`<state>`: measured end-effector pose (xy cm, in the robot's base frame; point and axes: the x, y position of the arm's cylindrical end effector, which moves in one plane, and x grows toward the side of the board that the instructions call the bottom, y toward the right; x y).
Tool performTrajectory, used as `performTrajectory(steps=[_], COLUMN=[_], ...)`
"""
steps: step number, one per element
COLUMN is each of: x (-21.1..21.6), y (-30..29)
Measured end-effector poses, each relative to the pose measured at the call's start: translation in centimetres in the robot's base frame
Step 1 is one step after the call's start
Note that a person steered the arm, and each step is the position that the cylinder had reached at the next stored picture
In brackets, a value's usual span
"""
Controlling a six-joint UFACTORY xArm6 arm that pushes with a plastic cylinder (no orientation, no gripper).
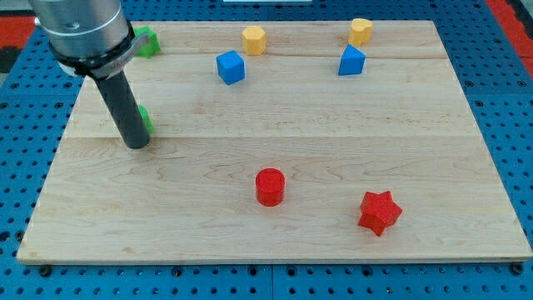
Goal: Slightly push the blue triangle a bit to the right
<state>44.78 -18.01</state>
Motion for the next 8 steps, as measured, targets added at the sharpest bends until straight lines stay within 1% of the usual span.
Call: performTrajectory(steps=[2, 3, 5, 6, 7, 8], x=[0.3, 0.3, 0.7, -1.0, -1.0, -2.3], y=[0.1, 1.5, 13.7, 15.5, 15.7, 16.0])
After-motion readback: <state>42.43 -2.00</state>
